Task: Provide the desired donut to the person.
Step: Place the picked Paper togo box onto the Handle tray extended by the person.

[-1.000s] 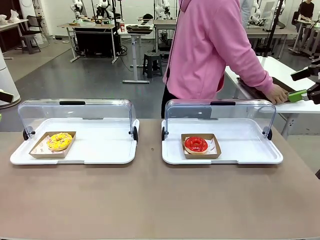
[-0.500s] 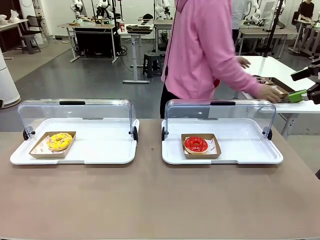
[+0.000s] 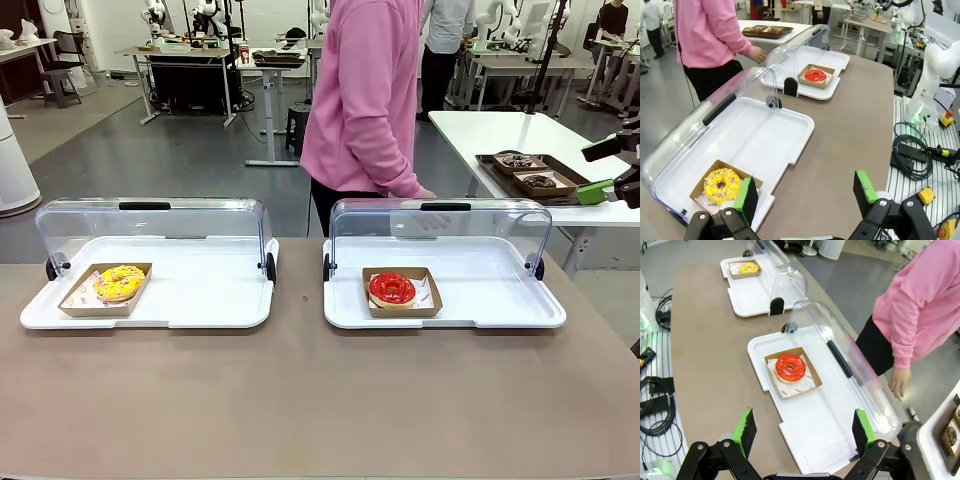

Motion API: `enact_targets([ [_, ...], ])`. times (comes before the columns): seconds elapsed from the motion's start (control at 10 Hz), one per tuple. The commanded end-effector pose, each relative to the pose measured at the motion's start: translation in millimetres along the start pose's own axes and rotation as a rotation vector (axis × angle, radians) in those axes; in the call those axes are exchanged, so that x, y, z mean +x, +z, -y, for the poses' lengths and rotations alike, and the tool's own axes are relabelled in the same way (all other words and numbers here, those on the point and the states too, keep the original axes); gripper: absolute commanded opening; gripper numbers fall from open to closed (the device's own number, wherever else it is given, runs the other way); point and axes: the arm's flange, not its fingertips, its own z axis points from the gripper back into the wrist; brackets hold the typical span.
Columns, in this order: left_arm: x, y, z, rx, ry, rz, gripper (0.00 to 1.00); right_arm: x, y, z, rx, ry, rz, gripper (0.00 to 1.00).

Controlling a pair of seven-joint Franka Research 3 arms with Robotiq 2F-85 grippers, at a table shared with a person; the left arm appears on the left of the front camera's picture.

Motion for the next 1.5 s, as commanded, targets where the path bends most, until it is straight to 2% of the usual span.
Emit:
enact_targets([
  [0.0, 4.3, -9.5, 6.7, 0.025, 0.033, -0.004, 1.0, -0.8, -1.7, 0.0, 0.003, -0.001, 0.001, 1.0],
  [0.6, 10.1, -3.6, 4.8, 0.056, 0.046, -0.026, 1.0, -0.8, -1.7, 0.0, 0.003, -0.001, 0.001, 1.0],
  [0.7, 13.2, -4.3, 4.7, 0.008, 0.041, -0.045, 1.0, -0.8, -1.7, 0.0, 0.003, -0.001, 0.001, 1.0],
  [1.4, 7.5, -2.2, -0.1, 0.02, 0.023, -0.025, 1.0, -0.8, -1.7, 0.0, 0.003, -0.001, 0.001, 1.0],
])
